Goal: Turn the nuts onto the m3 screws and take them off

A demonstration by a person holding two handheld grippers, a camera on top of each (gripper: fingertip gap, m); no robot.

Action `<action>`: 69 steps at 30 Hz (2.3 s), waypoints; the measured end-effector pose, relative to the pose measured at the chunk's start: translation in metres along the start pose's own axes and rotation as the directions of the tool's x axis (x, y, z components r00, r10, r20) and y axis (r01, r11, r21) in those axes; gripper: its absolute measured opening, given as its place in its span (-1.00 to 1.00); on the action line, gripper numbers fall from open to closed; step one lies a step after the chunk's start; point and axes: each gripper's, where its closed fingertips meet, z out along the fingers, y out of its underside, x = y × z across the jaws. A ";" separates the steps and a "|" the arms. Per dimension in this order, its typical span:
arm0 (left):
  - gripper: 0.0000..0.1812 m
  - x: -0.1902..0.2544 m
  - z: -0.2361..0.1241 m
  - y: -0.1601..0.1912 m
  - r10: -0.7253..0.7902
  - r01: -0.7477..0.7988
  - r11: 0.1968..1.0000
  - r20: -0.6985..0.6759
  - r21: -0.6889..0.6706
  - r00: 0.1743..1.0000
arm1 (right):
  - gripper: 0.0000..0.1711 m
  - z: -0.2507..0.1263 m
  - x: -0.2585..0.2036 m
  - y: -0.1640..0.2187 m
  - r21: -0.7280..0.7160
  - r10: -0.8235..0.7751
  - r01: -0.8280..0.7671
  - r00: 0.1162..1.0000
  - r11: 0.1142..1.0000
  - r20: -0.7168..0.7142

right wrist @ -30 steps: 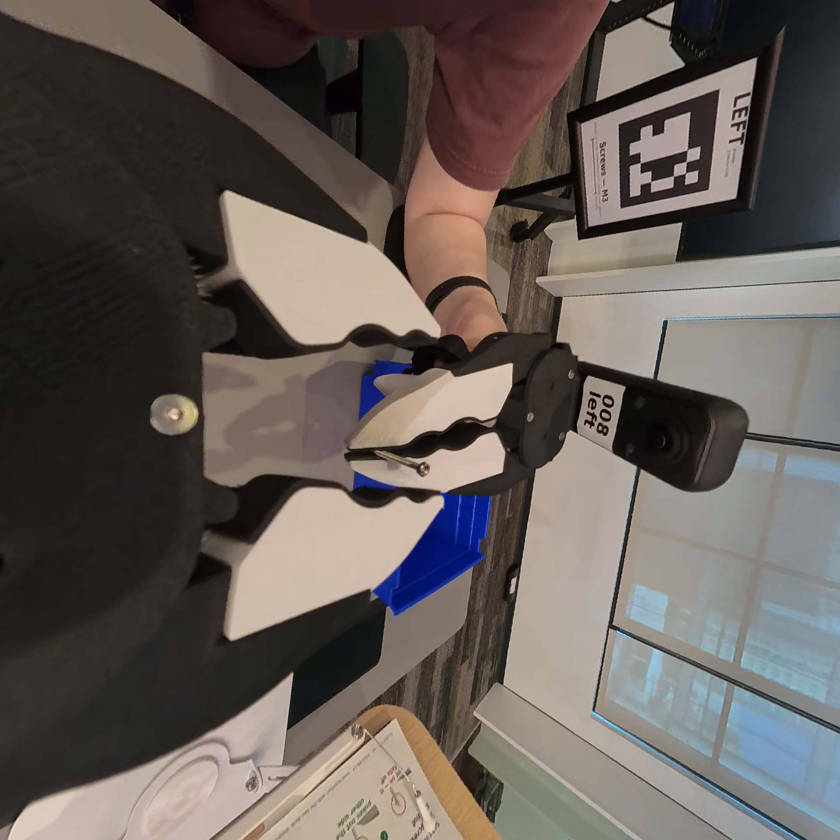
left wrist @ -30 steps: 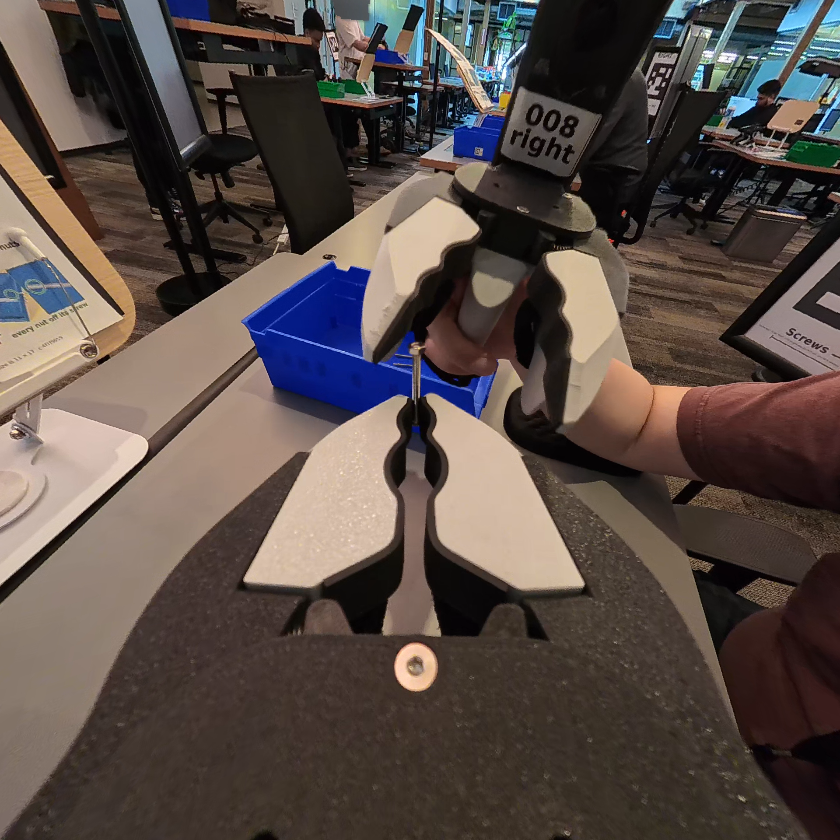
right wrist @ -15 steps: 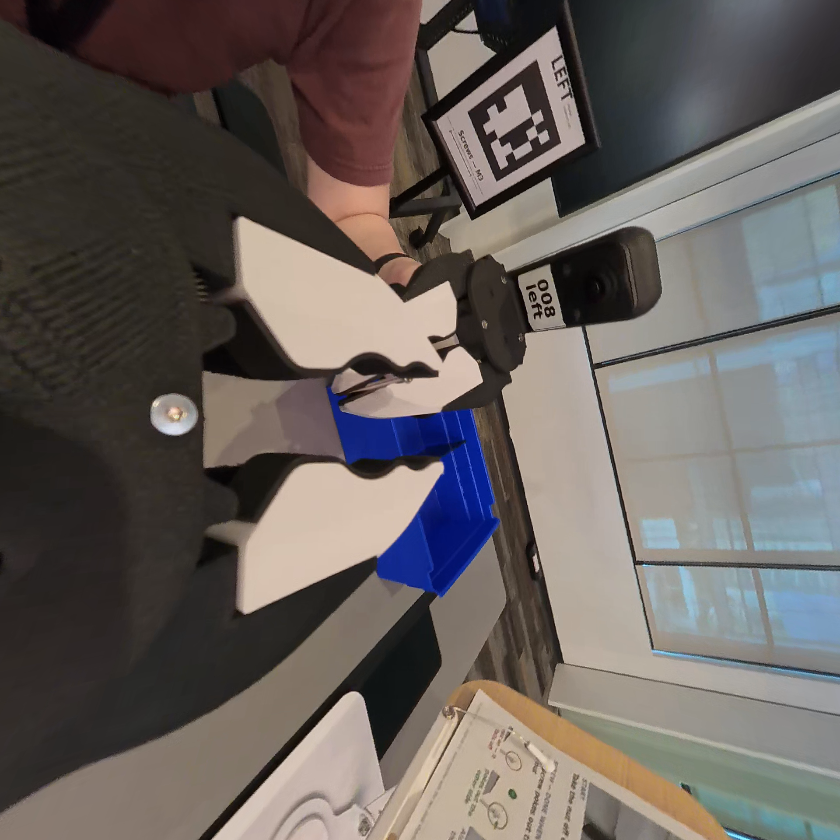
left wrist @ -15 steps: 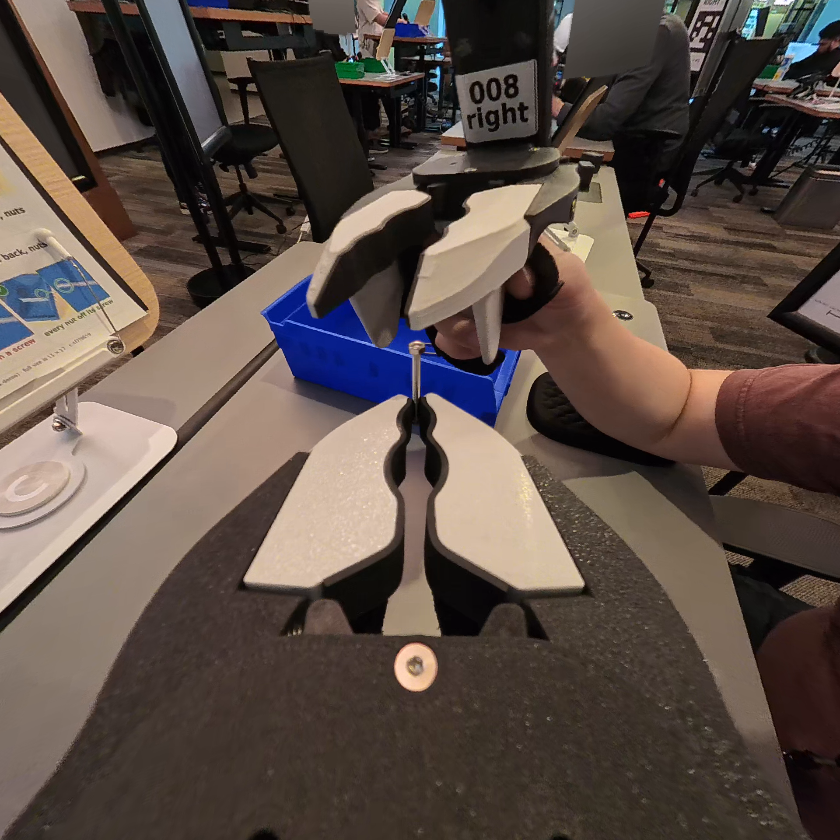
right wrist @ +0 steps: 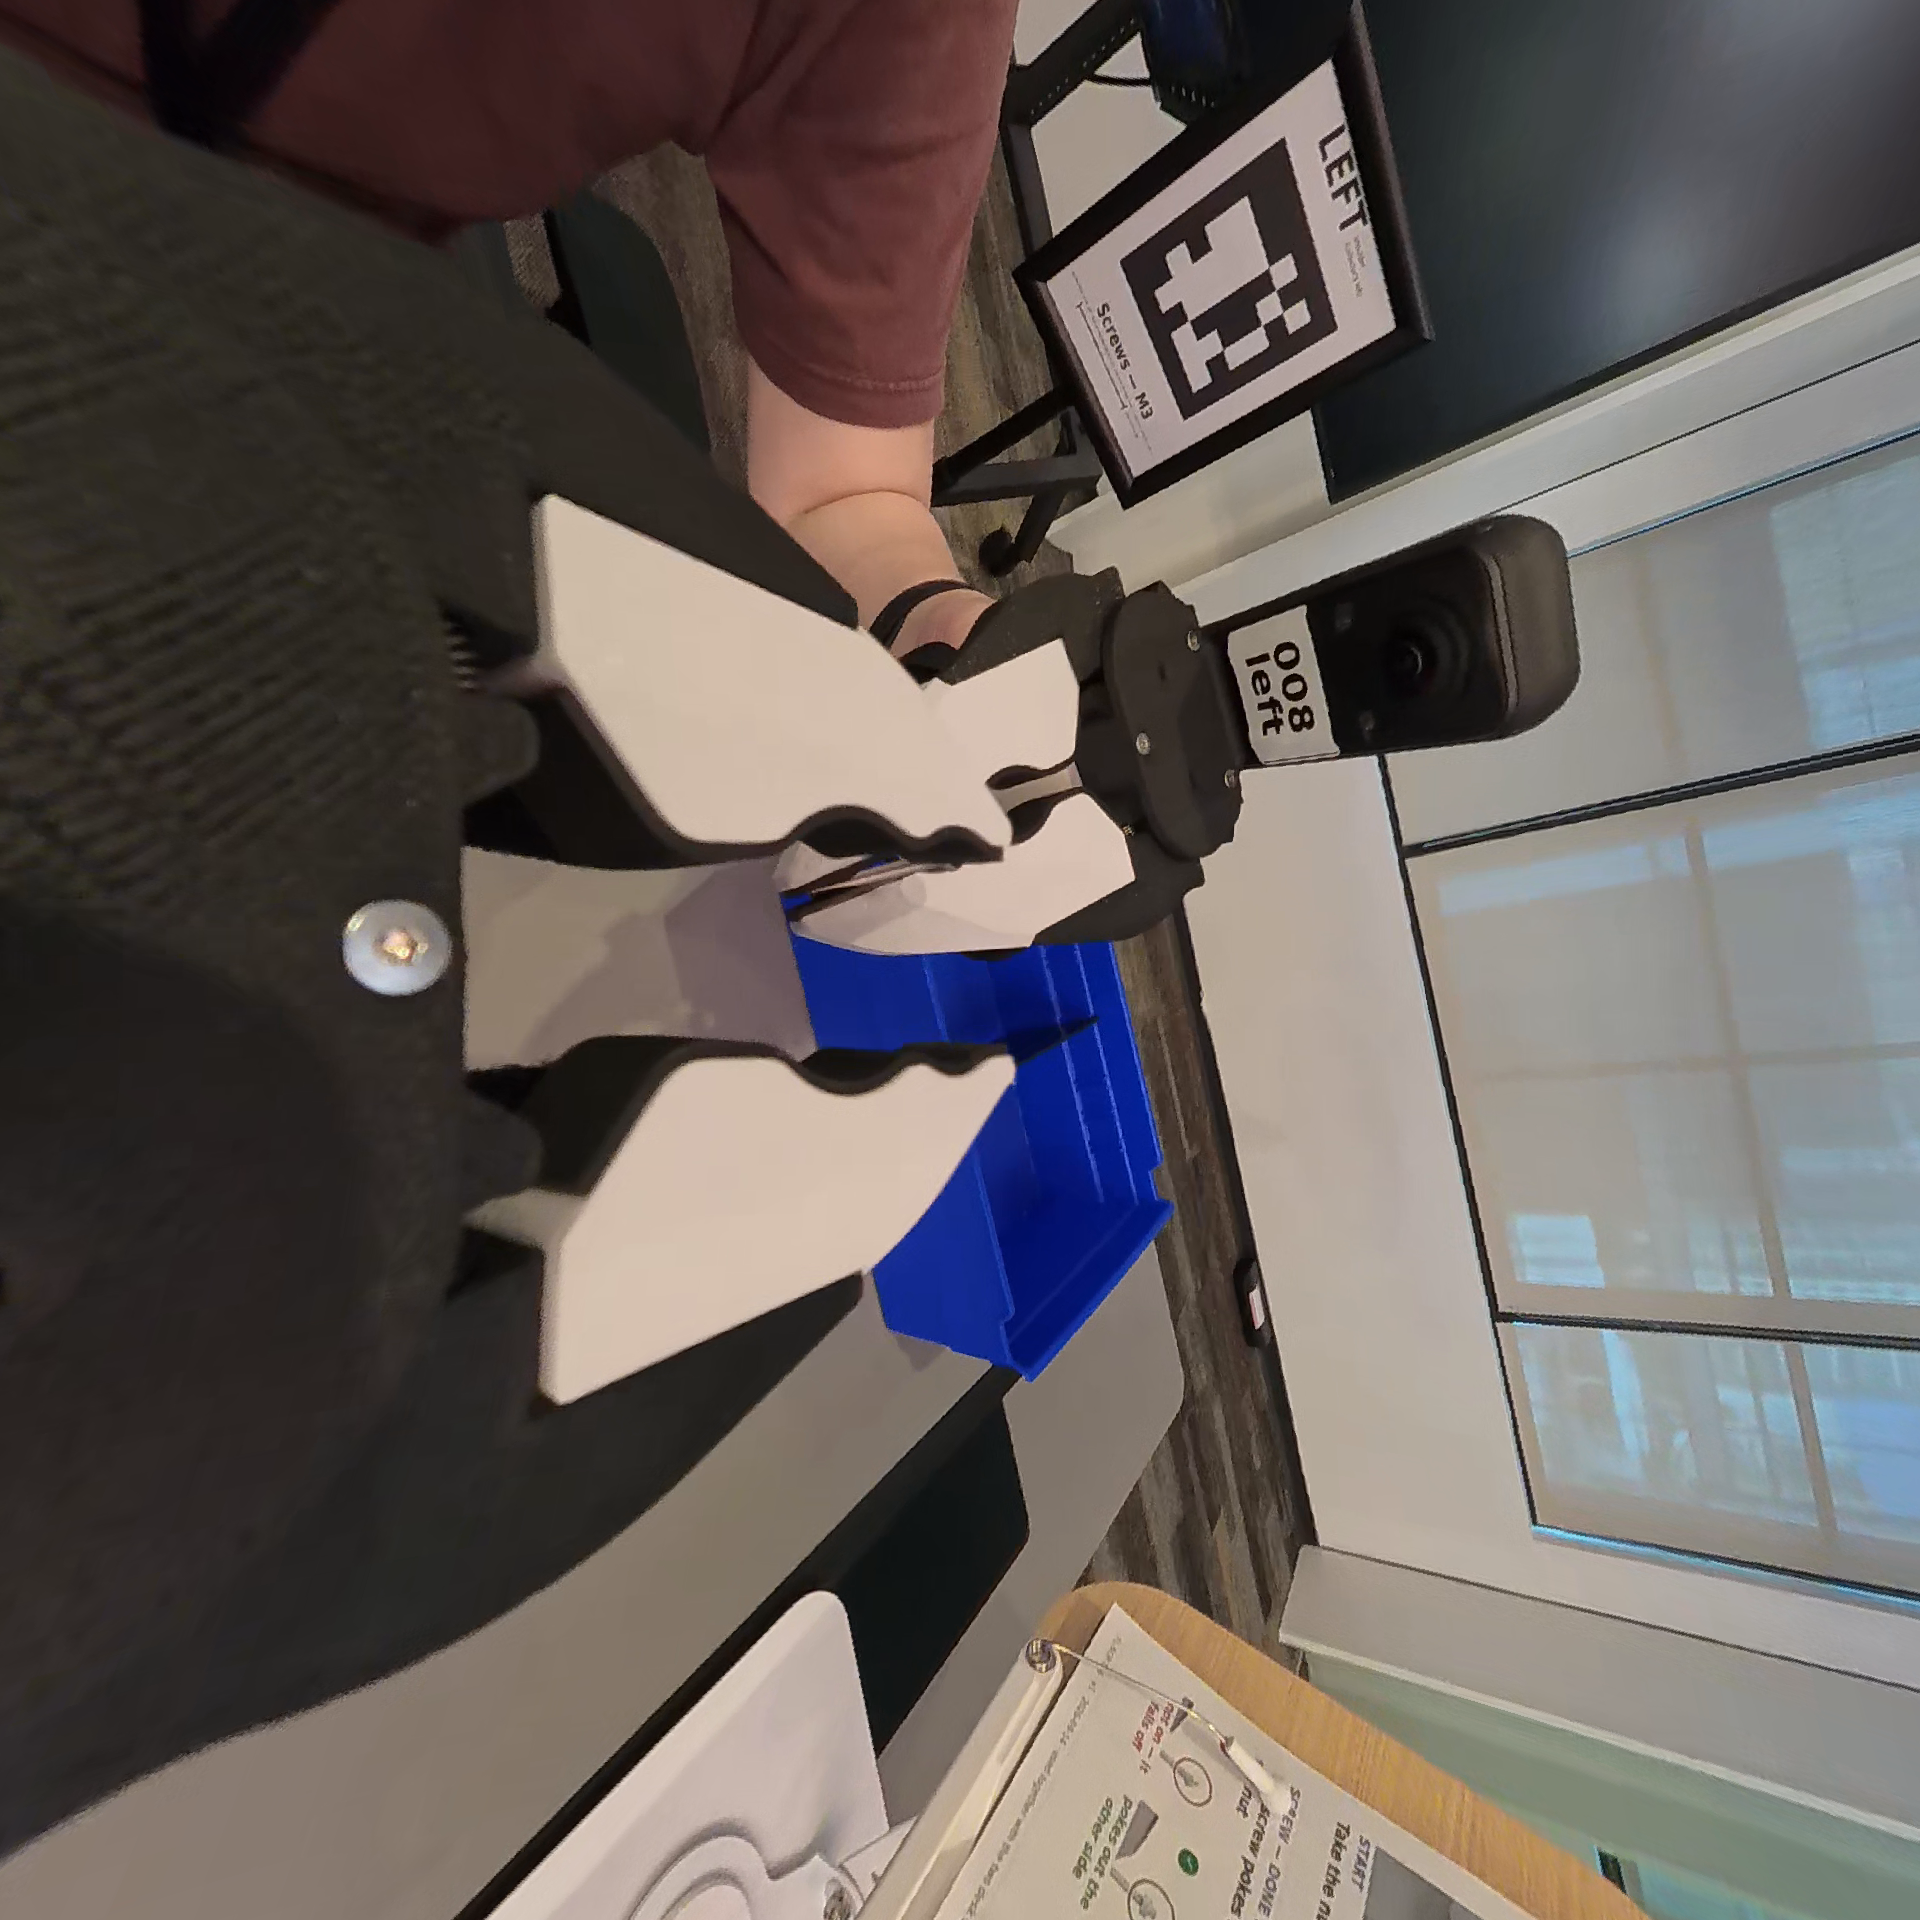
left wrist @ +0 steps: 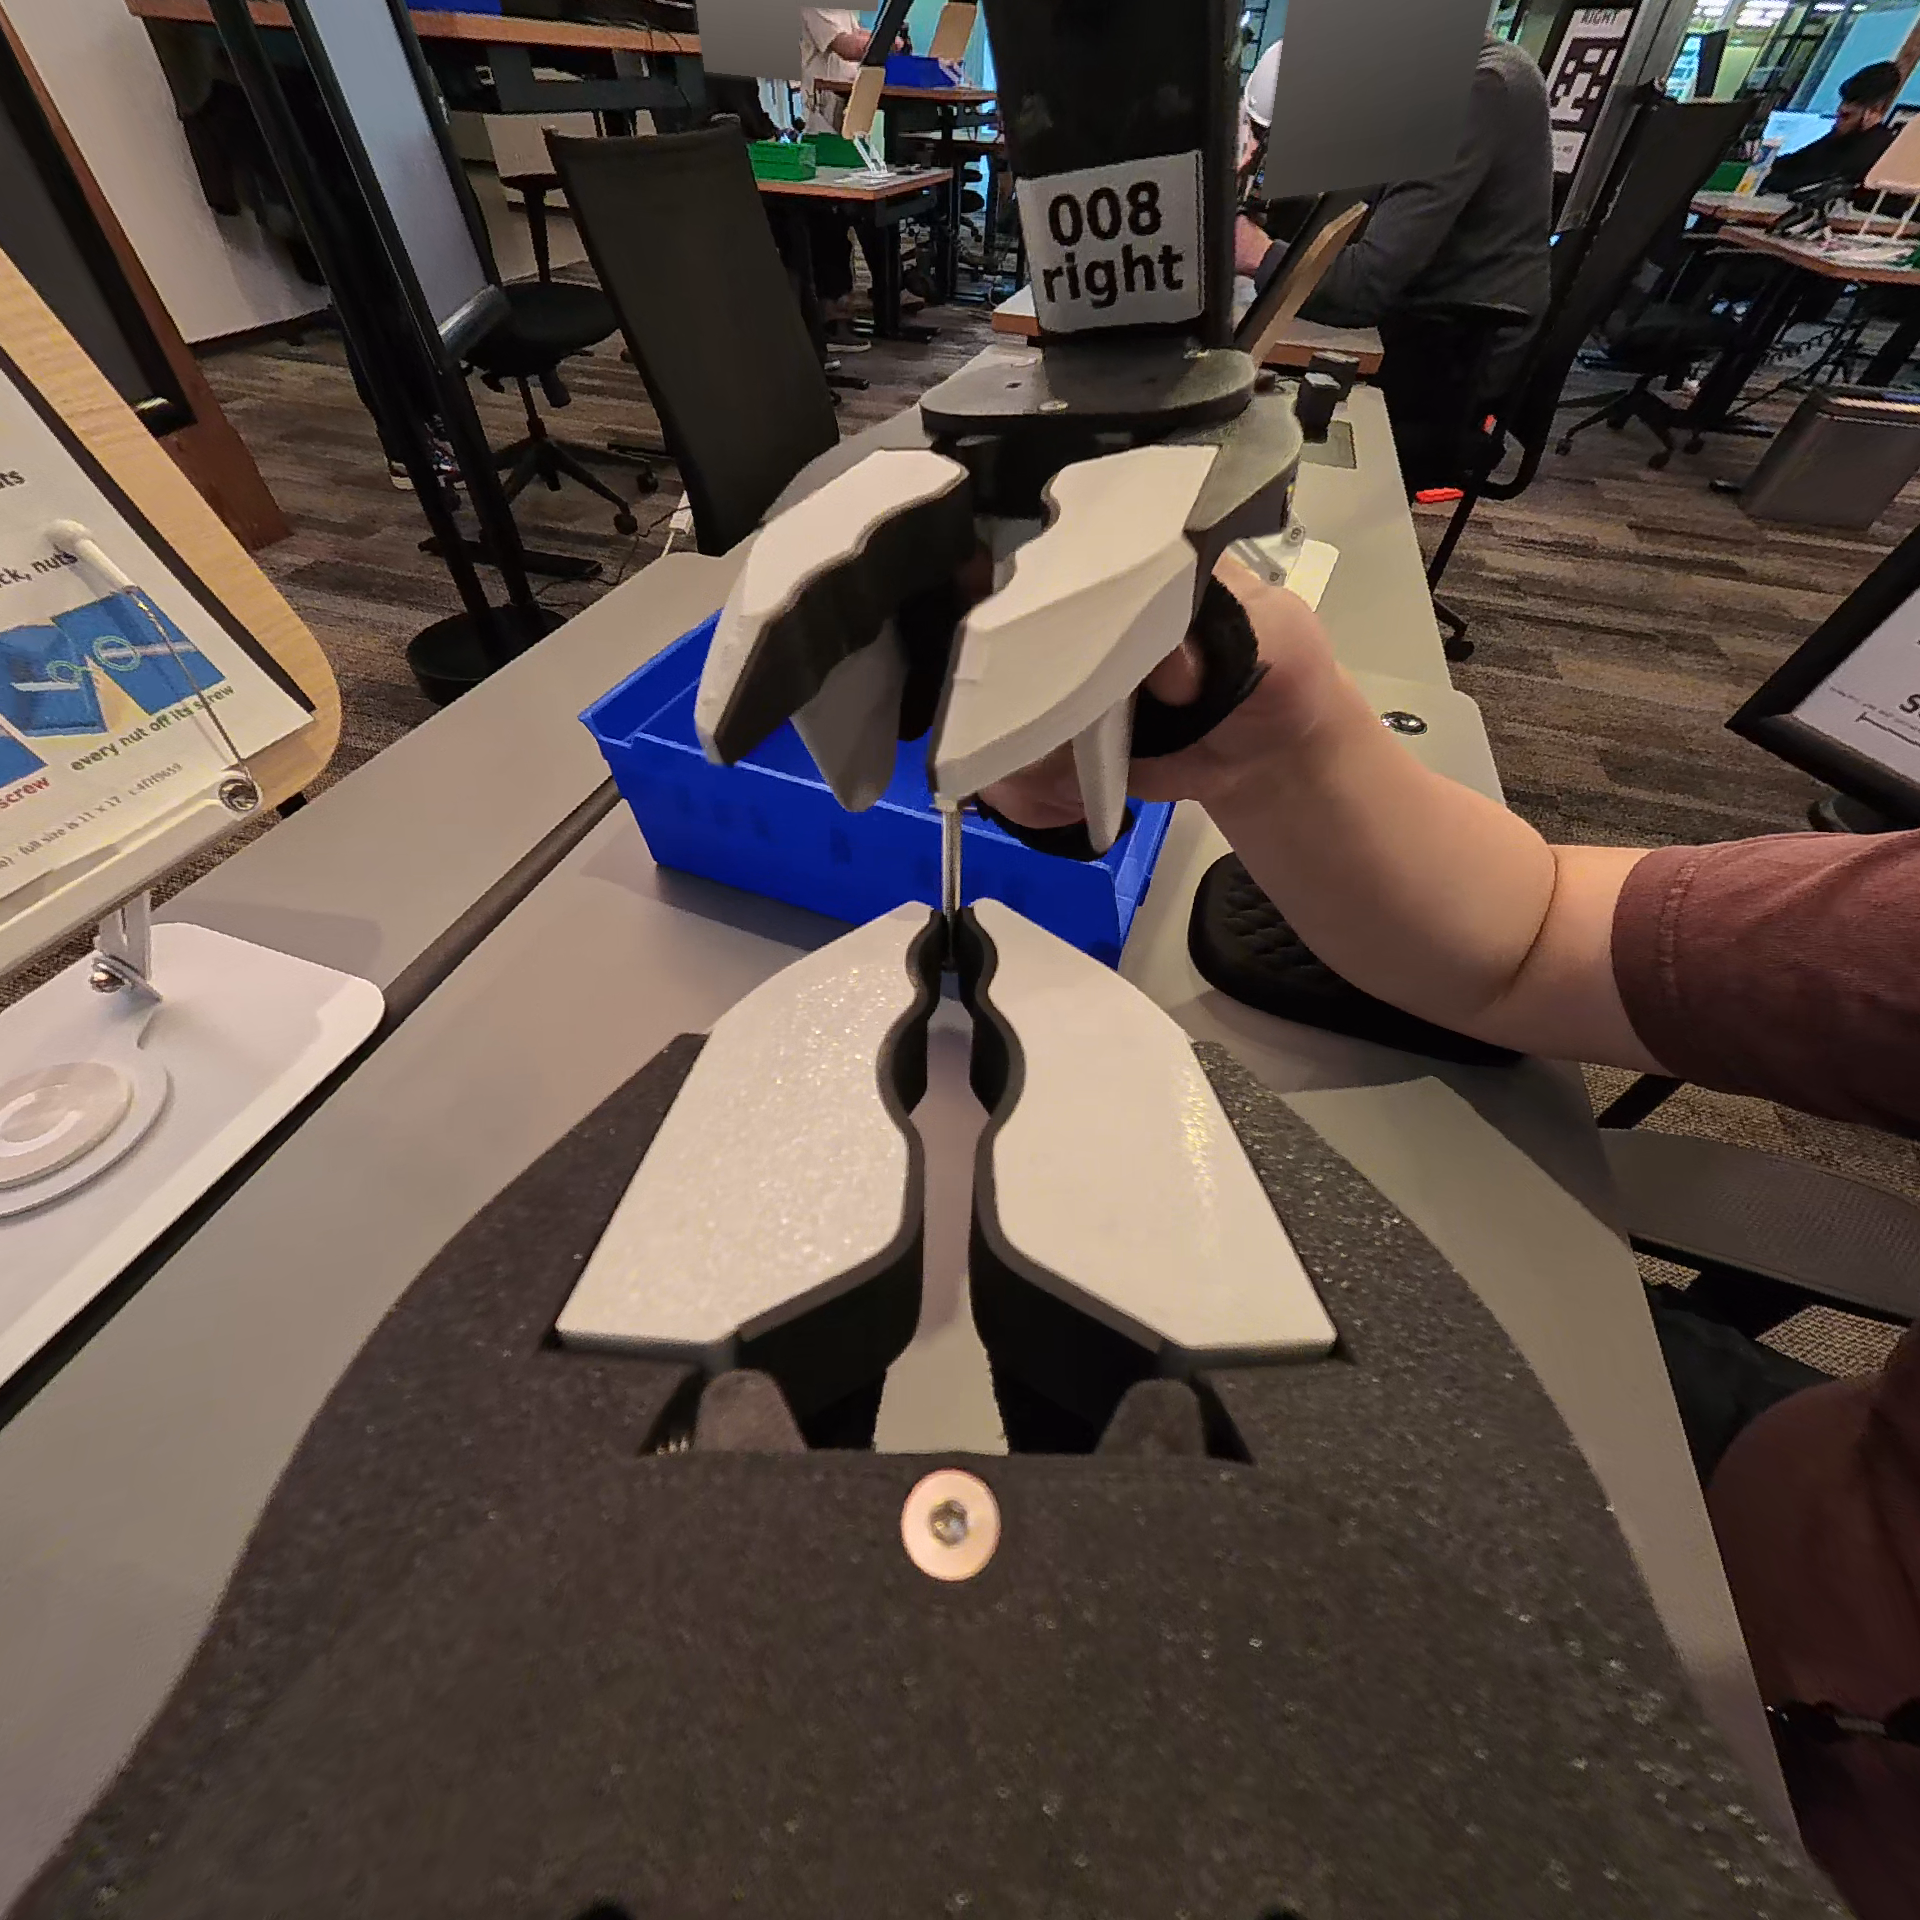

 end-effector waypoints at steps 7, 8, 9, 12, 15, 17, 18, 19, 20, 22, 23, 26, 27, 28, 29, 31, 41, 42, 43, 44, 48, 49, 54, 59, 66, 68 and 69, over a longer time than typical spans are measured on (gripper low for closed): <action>-0.98 0.001 -0.005 -0.006 -0.032 0.033 0.999 -0.032 0.039 0.999 | -0.61 -0.009 -0.020 -0.008 0.057 -0.144 0.138 0.981 0.989 0.129; -0.98 0.001 -0.005 -0.007 -0.038 0.040 0.998 -0.037 0.043 0.999 | -0.61 -0.008 -0.021 -0.006 0.053 -0.164 0.158 0.978 0.986 0.131; -0.98 0.001 -0.005 -0.007 -0.037 0.039 0.998 -0.036 0.042 0.999 | -0.61 -0.007 -0.022 -0.005 0.052 -0.176 0.171 0.975 0.984 0.133; -0.98 0.002 -0.005 -0.006 -0.029 0.030 0.999 -0.033 0.039 0.999 | -0.61 -0.005 -0.026 -0.005 0.067 -0.185 0.177 0.971 0.982 0.152; -0.98 0.003 -0.004 -0.007 -0.025 0.027 0.999 -0.034 0.039 0.999 | -0.59 -0.002 -0.030 -0.003 0.062 -0.175 0.166 0.969 0.984 0.177; -0.98 0.003 -0.004 -0.007 -0.026 0.027 0.999 -0.034 0.041 0.999 | -0.59 0.000 -0.033 -0.001 0.055 -0.178 0.170 0.966 0.984 0.189; -0.98 0.003 -0.004 -0.007 -0.026 0.028 0.999 -0.035 0.041 0.999 | -0.58 0.000 -0.034 0.000 0.050 -0.182 0.175 0.964 0.983 0.193; -0.98 0.003 -0.005 -0.007 -0.026 0.028 0.999 -0.034 0.041 0.999 | -0.58 0.001 -0.035 0.001 0.047 -0.186 0.180 0.963 0.983 0.197; -0.98 0.003 -0.005 -0.007 -0.026 0.027 0.999 -0.031 0.042 0.999 | -0.57 0.001 -0.036 0.001 0.044 -0.189 0.184 0.961 0.982 0.199; -0.98 0.002 -0.005 -0.008 -0.027 0.028 0.999 -0.029 0.044 0.999 | -0.57 0.002 -0.037 0.002 0.041 -0.196 0.192 0.960 0.981 0.202; -0.98 0.001 -0.006 -0.008 -0.027 0.028 0.999 -0.027 0.047 0.999 | -0.57 0.002 -0.037 0.002 0.037 -0.197 0.194 0.960 0.980 0.201; -0.98 -0.001 -0.007 -0.008 -0.031 0.032 0.998 -0.020 0.047 0.999 | -0.55 0.001 -0.037 0.002 0.033 -0.206 0.203 0.960 0.979 0.192; -0.98 -0.001 -0.007 -0.008 -0.032 0.033 0.998 -0.018 0.047 0.999 | -0.55 0.001 -0.036 0.002 0.034 -0.207 0.204 0.960 0.978 0.188; -0.98 -0.002 -0.007 -0.007 -0.033 0.034 0.998 -0.017 0.045 0.999 | -0.55 0.001 -0.036 0.002 0.034 -0.208 0.205 0.960 0.978 0.185; -0.98 -0.002 -0.007 -0.007 -0.034 0.035 0.998 -0.017 0.045 0.999 | -0.55 0.000 -0.035 0.002 0.031 -0.208 0.206 0.961 0.978 0.184; -0.98 -0.003 -0.007 -0.007 -0.037 0.038 0.998 -0.017 0.046 0.999 | -0.55 0.000 -0.034 0.003 0.022 -0.213 0.212 0.961 0.977 0.179; -0.98 0.003 -0.005 -0.006 -0.028 0.029 0.999 -0.032 0.040 0.999 | -0.80 -0.002 -0.023 -0.001 0.050 -0.151 0.145 0.977 0.988 0.151; -0.98 0.002 -0.005 -0.006 -0.029 0.030 0.999 -0.031 0.041 0.999 | -0.83 -0.002 -0.022 -0.001 0.048 -0.147 0.141 0.977 0.989 0.153; -0.98 0.002 -0.005 -0.006 -0.030 0.031 0.999 -0.032 0.041 0.999 | -0.87 -0.002 -0.022 0.000 0.046 -0.146 0.140 0.977 0.989 0.153; -0.98 0.002 -0.005 -0.006 -0.030 0.032 0.999 -0.034 0.040 0.999 | -0.90 -0.002 -0.022 0.000 0.047 -0.146 0.140 0.977 0.989 0.153; -0.98 0.004 -0.004 -0.006 -0.027 0.028 0.999 -0.039 0.035 0.999 | -0.90 -0.001 -0.023 0.003 0.033 -0.133 0.129 0.976 0.991 0.171; -0.98 0.004 -0.004 -0.005 -0.025 0.027 0.999 -0.040 0.033 0.999 | -0.91 -0.001 -0.024 0.003 0.034 -0.135 0.131 0.975 0.991 0.174; -0.98 0.011 -0.004 -0.005 -0.018 0.020 0.999 -0.077 0.025 0.997 | -0.93 -0.002 -0.030 0.004 0.034 -0.115 0.110 0.967 0.993 0.229; -0.98 0.037 -0.004 -0.003 -0.029 0.028 1.000 -0.242 -0.008 0.970 | -0.93 -0.011 -0.049 0.010 0.003 -0.086 0.092 0.919 0.996 0.385; -0.98 0.069 -0.005 -0.001 -0.043 0.034 0.999 -0.425 -0.027 0.904 | -0.93 -0.024 -0.077 0.015 -0.016 -0.039 0.059 0.812 0.998 0.583; -0.98 0.063 -0.004 -0.001 -0.042 0.032 0.999 -0.389 -0.030 0.920 | -0.93 -0.023 -0.072 0.015 -0.019 -0.043 0.064 0.831 0.998 0.555; -0.98 0.059 -0.004 -0.001 -0.045 0.036 0.999 -0.364 -0.031 0.930 | -0.93 -0.021 -0.068 0.015 -0.022 -0.047 0.069 0.847 0.997 0.529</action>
